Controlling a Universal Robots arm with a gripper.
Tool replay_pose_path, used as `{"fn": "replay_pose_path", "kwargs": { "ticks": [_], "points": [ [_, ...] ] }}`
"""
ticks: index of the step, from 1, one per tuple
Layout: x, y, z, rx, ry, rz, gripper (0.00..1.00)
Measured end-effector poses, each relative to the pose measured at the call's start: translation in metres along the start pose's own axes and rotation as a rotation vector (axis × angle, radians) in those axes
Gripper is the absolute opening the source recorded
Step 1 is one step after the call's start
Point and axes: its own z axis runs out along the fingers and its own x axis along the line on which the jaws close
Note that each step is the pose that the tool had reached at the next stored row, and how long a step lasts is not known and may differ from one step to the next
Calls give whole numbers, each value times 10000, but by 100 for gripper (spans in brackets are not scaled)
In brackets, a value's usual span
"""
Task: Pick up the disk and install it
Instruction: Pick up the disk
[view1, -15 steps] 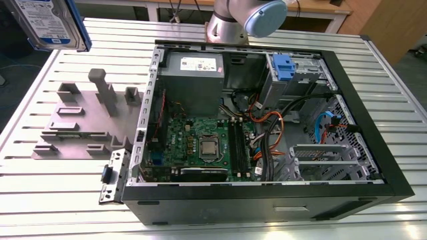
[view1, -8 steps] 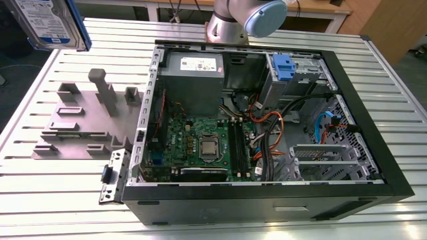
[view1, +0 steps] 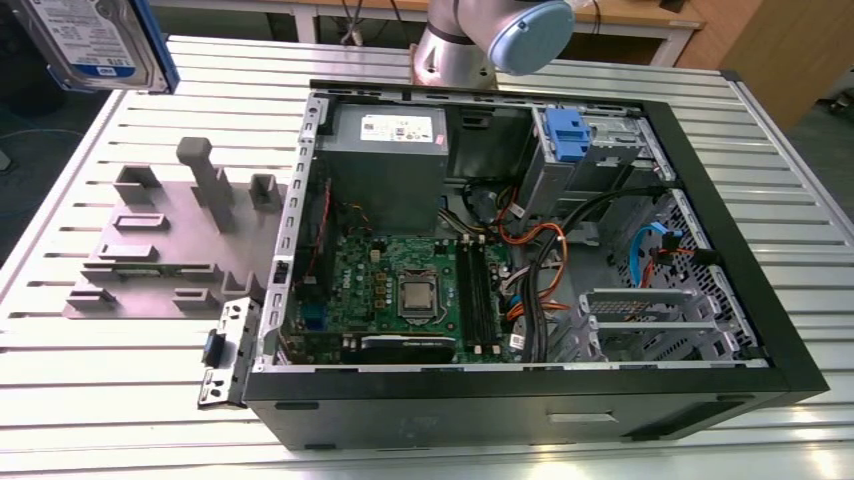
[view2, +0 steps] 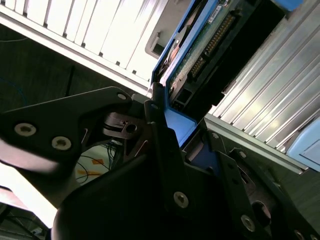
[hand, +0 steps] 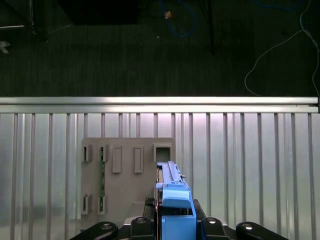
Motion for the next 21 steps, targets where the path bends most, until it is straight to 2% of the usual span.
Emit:
{"fn": "replay_pose_path", "kwargs": {
  "ticks": [14,21],
  "points": [
    [-5,8,-229,-2,0,0,36],
    [-6,8,-256,-1,0,0,36]
  ]
}}
